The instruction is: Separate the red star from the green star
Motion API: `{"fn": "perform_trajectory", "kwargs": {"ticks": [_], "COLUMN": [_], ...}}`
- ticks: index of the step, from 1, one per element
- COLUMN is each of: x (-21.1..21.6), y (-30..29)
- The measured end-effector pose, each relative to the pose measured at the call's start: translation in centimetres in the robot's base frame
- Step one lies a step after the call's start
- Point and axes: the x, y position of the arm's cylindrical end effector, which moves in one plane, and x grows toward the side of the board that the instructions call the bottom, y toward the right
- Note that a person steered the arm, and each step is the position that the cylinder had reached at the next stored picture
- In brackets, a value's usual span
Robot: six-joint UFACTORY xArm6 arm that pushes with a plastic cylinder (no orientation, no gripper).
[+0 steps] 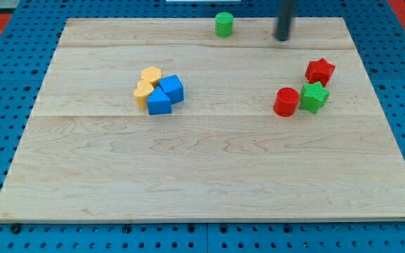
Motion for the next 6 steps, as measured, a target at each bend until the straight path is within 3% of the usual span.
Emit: {"fn": "perform_trajectory", "kwargs": {"ticks": [1,2,3,4,5,6], "x": [5.1,11.0,12.0,9.3,4.5,2.8], "y": [7.2,6.5,-1.8,-10.5,-7.6,-3.2]}}
